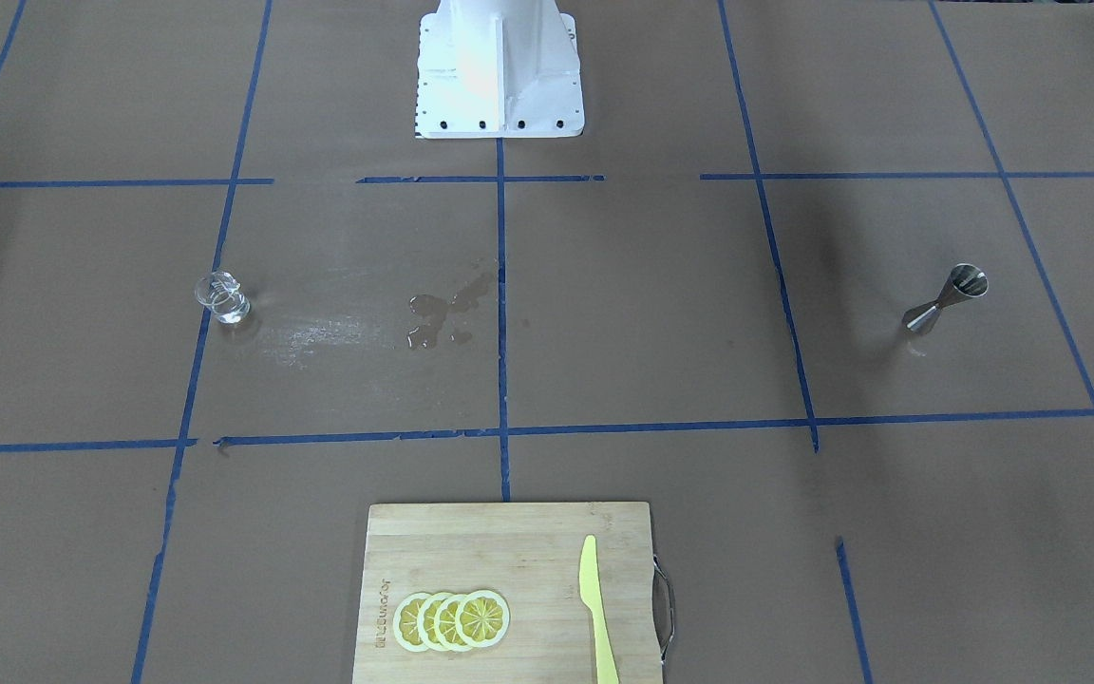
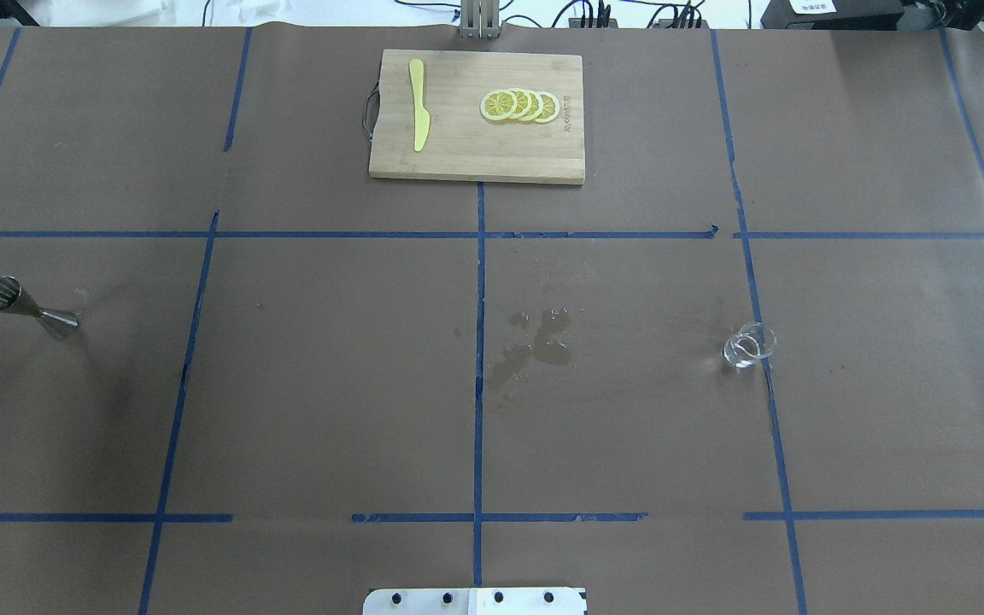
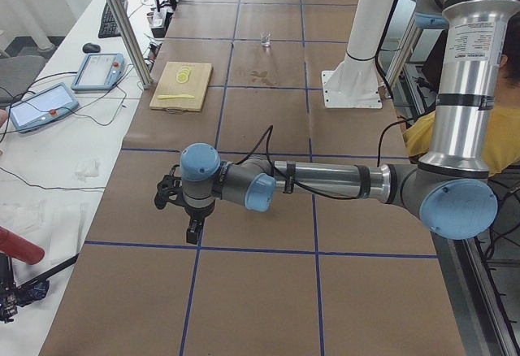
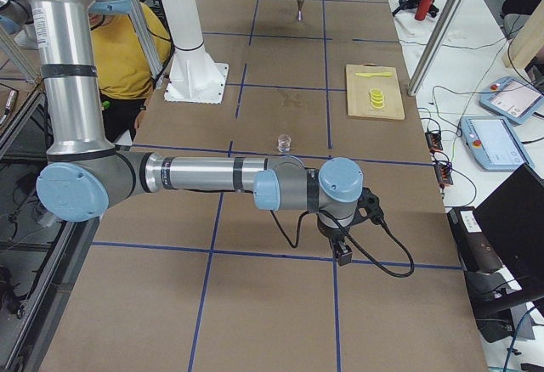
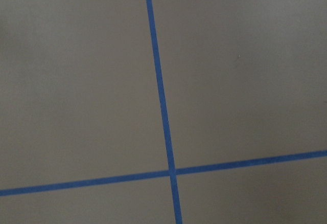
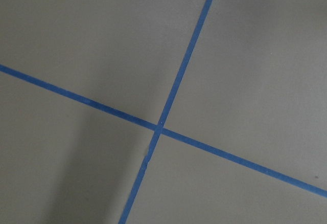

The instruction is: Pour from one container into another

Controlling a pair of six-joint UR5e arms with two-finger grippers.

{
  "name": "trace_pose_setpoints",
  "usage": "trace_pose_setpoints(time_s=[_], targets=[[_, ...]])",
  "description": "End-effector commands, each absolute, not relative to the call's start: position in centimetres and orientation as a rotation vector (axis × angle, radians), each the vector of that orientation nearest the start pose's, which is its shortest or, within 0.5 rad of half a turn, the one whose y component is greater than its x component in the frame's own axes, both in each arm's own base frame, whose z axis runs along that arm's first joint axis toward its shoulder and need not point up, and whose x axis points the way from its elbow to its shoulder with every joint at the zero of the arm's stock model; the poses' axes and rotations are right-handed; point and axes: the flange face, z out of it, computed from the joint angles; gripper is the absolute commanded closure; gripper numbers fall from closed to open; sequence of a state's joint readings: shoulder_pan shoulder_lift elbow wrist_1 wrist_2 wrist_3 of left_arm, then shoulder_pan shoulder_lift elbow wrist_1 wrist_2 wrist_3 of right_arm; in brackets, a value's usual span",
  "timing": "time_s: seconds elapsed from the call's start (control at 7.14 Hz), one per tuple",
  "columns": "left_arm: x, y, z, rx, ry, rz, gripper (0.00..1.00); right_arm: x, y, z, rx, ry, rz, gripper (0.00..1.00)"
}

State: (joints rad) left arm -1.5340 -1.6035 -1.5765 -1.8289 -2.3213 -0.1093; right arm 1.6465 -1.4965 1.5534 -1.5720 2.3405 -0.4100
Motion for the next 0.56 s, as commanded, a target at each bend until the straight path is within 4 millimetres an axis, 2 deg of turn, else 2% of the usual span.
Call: trace_pose_setpoints(time_s=[0.0,0.14,0.28,0.42], targets=[[-4.4,-51.3,58.3,0.193,0.762,0.037,0.0,10.6,-48.6,64.4,0.294,-0.719,-0.387,0.0],[-4.7,-51.0,58.0,0.217,0.75,0.128,0.0,10.4,-46.7,66.2,0.301,-0.714,-0.396,0.0],[-4.8,-50.7,58.7,0.204,0.745,0.16,0.0,10.3,-46.2,67.4,0.304,-0.715,-0.397,0.0],[-4.8,-50.2,60.1,0.174,0.744,0.15,0.0,10.2,-45.4,69.4,0.266,-0.73,-0.381,0.0]])
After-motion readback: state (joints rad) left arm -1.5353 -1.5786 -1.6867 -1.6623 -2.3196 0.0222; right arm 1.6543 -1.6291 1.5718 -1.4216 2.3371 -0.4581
